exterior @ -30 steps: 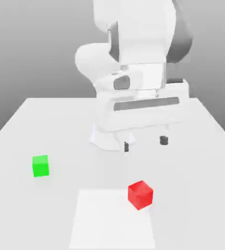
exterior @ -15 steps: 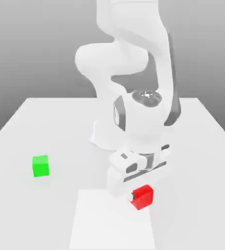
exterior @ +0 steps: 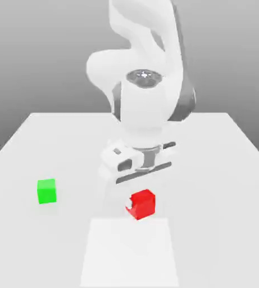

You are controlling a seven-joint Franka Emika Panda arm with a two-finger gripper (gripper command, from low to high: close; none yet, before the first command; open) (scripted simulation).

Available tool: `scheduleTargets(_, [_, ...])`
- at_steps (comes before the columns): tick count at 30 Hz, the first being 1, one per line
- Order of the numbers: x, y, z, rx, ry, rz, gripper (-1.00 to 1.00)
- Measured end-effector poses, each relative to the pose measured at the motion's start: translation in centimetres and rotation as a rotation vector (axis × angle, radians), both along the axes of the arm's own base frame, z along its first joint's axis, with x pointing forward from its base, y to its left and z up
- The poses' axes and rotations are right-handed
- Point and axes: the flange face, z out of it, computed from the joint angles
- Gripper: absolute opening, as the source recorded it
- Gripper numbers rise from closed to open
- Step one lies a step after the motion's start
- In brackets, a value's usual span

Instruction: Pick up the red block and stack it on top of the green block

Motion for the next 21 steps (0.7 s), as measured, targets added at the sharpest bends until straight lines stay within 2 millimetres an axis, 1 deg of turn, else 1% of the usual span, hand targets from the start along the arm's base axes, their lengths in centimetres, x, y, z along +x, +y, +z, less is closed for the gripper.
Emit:
scheduleTargets(3, [-1.6,-5.6,0.7,-0.004,0.002,-0.018,-1.0])
scheduleTargets(6, [-4.2,-10.7,1.3,-0.004,0.005,-0.037,-1.0])
scheduleTargets(10, [-8.7,-16.3,1.9,0.003,0.007,-0.06,-1.0])
scheduleTargets(13, [-12.7,-19.6,2.1,0.012,0.005,-0.076,-1.0])
scheduleTargets(14, [-13.9,-20.4,2.1,0.017,0.003,-0.08,-1.0])
scheduleTargets(15, [-14.5,-20.8,1.9,0.023,0.0,-0.081,-1.0])
scheduleTargets(17, [-14.7,-20.9,1.3,0.039,-0.007,-0.079,-1.0])
scheduleTargets(21, [-14.6,-20.7,-0.1,0.065,-0.017,-0.076,-1.0])
